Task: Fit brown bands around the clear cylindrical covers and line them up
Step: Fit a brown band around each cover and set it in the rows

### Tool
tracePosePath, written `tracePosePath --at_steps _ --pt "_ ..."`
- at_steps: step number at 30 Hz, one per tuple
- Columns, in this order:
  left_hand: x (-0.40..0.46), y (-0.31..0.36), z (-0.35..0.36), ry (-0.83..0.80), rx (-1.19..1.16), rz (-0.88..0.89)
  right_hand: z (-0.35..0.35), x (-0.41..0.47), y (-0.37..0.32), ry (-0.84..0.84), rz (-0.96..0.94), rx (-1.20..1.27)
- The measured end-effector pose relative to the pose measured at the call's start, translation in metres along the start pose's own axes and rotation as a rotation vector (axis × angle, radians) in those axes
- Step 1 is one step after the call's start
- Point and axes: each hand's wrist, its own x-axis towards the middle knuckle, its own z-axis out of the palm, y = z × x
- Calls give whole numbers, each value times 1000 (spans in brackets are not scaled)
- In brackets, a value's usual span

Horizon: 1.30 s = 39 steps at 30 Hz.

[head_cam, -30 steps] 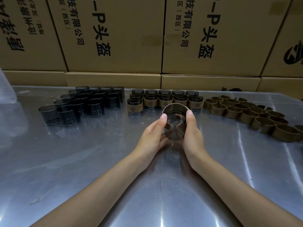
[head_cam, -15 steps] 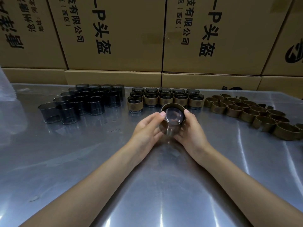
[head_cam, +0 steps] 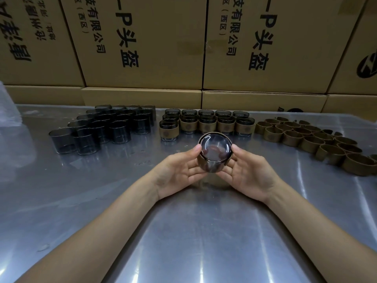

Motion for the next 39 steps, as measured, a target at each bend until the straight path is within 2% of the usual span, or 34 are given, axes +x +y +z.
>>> tracePosePath --at_steps 3,8,12,15,18,21,24,26,29,33,39 --pt "0 -2 0 -82 22 41 -1 -3 0 -73 6 17" --pt "-2 -3 3 -133 30 93 4 -5 0 -112 -41 41" --pt "-3 -2 4 -150 4 96 5 -5 0 -81 -48 39" --pt "-5 1 1 -170 -17 73 10 -3 0 34 -13 -41" --pt "-4 0 9 -58 23 54 26 3 6 276 -84 -271" --pt "1 -6 33 221 105 92 39 8 19 547 -285 -374" --pt "9 -18 47 483 288 272 43 10 23 595 -377 -400" --pt "9 -20 48 561 406 365 44 9 21 573 -381 -412" --pt "9 -20 46 567 469 450 43 9 21 562 -383 -445" --pt "9 -20 45 572 381 447 45 10 22 563 -363 -459" --pt "11 -19 42 526 450 495 45 11 22 561 -375 -466"
